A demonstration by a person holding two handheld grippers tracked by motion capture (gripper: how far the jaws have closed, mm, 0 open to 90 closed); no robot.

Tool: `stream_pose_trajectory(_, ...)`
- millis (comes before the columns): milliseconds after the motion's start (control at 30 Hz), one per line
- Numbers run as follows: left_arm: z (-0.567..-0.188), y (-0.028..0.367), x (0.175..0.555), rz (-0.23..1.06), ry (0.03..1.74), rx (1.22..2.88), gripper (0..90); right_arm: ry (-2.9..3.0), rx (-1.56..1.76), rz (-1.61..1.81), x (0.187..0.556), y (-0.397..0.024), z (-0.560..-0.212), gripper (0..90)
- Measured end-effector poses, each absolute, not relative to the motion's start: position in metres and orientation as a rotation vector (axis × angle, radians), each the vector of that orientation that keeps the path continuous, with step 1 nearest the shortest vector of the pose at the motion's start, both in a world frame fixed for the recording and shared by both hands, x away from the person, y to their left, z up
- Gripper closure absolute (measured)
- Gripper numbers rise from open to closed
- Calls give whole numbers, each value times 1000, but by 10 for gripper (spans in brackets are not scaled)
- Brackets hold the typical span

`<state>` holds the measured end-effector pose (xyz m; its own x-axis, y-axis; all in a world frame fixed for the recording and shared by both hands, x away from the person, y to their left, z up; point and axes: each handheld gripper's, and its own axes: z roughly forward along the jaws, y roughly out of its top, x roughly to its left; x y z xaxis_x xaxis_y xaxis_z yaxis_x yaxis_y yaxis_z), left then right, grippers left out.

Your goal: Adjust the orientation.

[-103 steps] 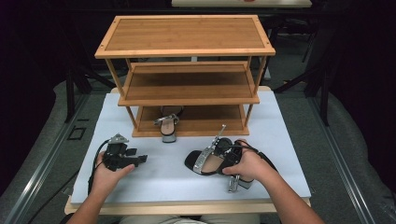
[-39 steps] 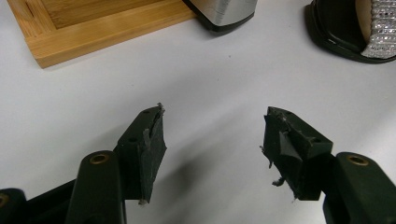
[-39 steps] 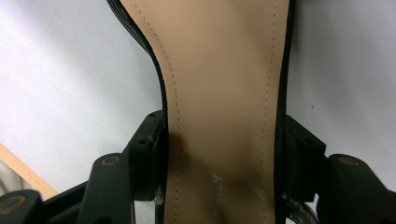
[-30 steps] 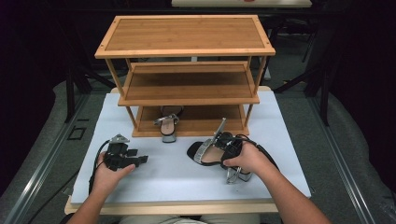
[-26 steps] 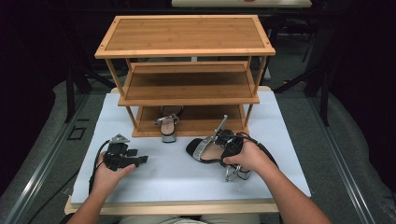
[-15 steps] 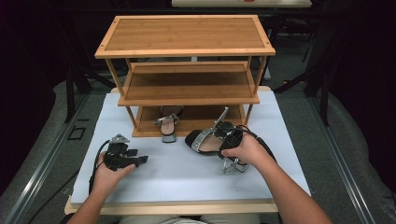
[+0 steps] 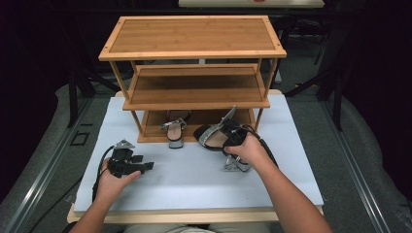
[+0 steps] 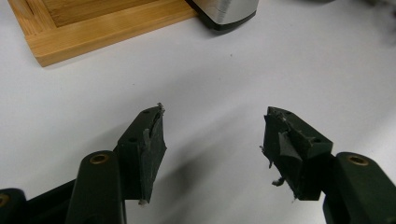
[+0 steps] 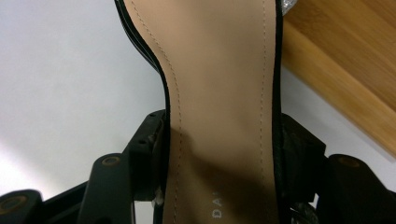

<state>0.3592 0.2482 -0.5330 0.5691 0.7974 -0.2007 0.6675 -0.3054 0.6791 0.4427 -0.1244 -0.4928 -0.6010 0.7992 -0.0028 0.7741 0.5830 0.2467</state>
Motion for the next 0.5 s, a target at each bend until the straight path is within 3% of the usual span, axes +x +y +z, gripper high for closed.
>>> stream_pose_trajectory(500, -533, 248, 359, 222, 1168, 2064, 382, 2691, 1504, 278, 451, -121, -505, 410)
